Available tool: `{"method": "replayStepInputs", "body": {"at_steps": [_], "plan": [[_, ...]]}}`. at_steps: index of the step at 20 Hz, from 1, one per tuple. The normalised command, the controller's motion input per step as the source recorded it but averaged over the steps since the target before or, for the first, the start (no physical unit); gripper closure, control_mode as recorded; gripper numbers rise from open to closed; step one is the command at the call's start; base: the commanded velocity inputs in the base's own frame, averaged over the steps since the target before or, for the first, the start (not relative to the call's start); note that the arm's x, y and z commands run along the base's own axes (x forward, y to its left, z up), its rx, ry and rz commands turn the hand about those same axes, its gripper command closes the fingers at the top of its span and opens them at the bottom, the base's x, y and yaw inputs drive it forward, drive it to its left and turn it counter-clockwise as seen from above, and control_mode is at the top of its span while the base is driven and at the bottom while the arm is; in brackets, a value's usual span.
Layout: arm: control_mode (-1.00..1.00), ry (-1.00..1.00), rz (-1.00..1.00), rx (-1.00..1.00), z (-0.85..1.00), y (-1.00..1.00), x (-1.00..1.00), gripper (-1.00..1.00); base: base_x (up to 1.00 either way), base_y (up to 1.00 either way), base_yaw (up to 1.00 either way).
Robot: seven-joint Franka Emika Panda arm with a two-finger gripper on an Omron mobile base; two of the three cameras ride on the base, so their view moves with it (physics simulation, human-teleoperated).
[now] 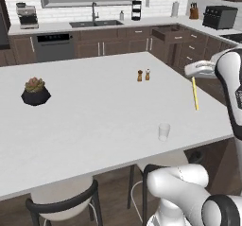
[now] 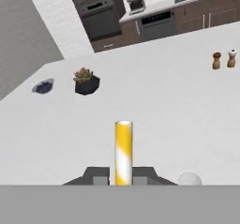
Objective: Take a straw from the drawer in front and place it inside the glass cup on the dining counter.
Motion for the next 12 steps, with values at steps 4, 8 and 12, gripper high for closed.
{"method": "replayStepInputs", "body": {"at_steps": [4, 8, 12], "plan": [[-1.00, -0.27, 0.27, 0.17, 0.00, -0.32, 0.05, 1.00, 0.00, 0.00, 0.00], [-1.00, -0.29, 0.31, 0.12, -0.03, -0.18, 0.08, 1.00, 0.00, 0.00, 0.00], [-1.00, -0.28, 0.29, 0.10, -0.08, -0.02, 0.01, 1.00, 0.00, 0.00, 0.00]]}}
